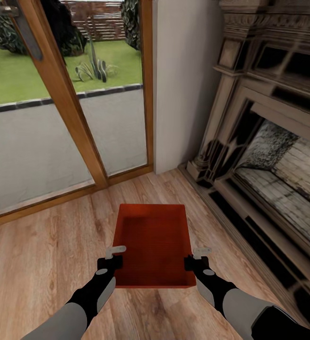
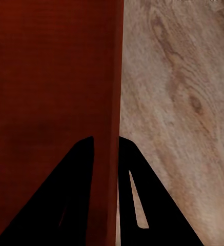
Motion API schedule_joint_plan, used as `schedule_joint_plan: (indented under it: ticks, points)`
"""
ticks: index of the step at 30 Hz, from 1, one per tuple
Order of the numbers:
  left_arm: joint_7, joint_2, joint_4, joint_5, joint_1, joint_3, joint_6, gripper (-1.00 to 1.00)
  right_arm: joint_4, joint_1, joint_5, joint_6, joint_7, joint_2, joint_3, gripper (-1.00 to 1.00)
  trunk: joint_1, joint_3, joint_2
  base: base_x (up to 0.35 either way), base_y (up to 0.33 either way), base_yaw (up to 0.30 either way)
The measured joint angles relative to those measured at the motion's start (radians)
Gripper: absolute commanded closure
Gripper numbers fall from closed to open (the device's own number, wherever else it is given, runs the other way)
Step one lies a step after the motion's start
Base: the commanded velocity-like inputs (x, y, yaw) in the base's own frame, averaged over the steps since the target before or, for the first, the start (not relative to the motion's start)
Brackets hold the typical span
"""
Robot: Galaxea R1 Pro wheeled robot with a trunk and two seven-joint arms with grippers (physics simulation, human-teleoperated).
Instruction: Move the two storage containers from the living room to the garage. In the garage, place one container on the floor and stack the other container on top of it (either order is fine).
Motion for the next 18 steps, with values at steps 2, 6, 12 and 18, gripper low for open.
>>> schedule_joint_plan:
  ticks: [2,6,12,18]
  points:
    - [0.0,0.0,0.0,0.0,0.0,0.0,0.0,1.0,0.0,0.0,0.0,0.0,0.0,0.0,0.0,1.0,-0.008,0.006,0.014,0.0,0.0,0.0]
    - [0.0,0.0,0.0,0.0,0.0,0.0,0.0,1.0,0.0,0.0,0.0,0.0,0.0,0.0,0.0,1.0,-0.023,0.019,0.042,0.0,0.0,0.0]
    - [0.0,0.0,0.0,-0.001,0.0,0.0,0.0,1.0,0.0,0.0,0.0,0.0,0.0,0.0,0.0,1.0,-0.046,0.038,0.084,0.0,0.0,0.0]
    - [0.0,-0.001,-0.001,-0.005,0.0,0.002,0.0,1.0,0.001,0.0,-0.004,-0.004,0.0,0.0,0.002,1.0,-0.069,0.056,0.126,0.0,0.0,0.0]
